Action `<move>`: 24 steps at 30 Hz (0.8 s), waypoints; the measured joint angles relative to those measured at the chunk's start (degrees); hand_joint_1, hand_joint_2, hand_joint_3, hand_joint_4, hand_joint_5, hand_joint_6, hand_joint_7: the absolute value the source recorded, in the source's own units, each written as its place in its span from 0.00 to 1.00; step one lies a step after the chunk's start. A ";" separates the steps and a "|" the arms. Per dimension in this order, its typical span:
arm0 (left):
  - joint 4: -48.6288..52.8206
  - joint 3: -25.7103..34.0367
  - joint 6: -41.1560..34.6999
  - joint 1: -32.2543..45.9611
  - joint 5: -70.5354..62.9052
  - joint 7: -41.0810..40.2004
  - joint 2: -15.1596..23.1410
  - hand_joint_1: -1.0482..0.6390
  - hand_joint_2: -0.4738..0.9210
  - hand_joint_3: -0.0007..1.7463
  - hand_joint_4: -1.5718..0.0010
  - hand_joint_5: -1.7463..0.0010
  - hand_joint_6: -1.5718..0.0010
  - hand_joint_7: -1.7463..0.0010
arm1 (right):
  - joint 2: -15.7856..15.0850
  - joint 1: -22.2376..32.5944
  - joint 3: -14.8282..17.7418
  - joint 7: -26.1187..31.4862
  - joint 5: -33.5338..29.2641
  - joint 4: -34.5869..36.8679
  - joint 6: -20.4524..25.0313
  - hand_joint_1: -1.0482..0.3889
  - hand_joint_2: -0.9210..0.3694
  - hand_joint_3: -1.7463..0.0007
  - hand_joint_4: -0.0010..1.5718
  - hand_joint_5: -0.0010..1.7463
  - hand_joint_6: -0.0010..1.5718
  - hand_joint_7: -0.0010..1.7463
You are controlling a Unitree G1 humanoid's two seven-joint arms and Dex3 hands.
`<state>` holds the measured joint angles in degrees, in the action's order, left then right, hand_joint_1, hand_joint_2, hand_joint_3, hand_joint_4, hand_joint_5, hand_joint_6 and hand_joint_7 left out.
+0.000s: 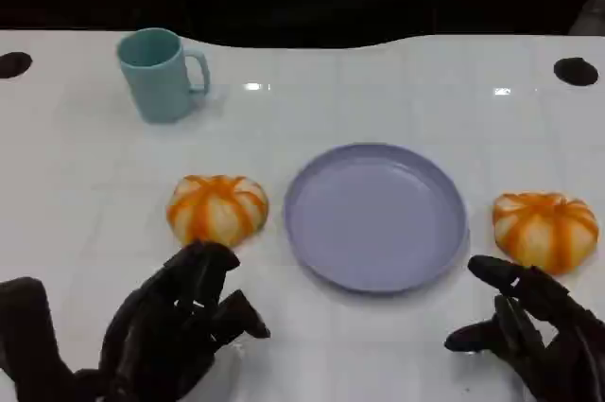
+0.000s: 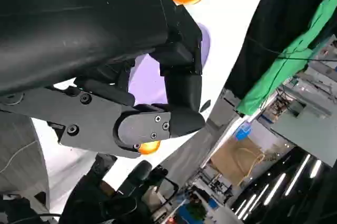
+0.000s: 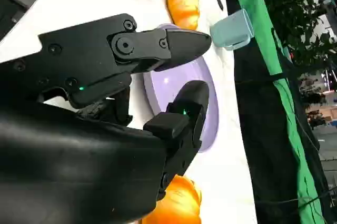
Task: Grasp the bread from the table and place it into the plate.
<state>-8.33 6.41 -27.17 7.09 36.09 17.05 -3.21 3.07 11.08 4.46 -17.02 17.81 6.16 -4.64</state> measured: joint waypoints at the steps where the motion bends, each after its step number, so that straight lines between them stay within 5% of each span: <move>1: 0.00 0.00 0.00 0.00 0.00 0.00 0.00 0.32 1.00 0.24 0.55 0.00 0.67 0.06 | 0.00 0.00 0.00 0.00 0.00 0.00 0.00 0.19 0.00 0.84 0.52 0.60 0.59 0.31; 24: -0.04 0.01 -0.02 -0.12 -0.12 -0.48 0.14 0.32 1.00 0.24 0.55 0.00 0.66 0.08 | -0.01 0.03 -0.15 -0.06 -0.01 -0.37 0.53 0.20 0.00 0.83 0.52 0.60 0.59 0.31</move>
<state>-8.36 6.42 -27.18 6.97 35.97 16.57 -3.07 3.06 11.11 4.31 -17.08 17.80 5.78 -4.10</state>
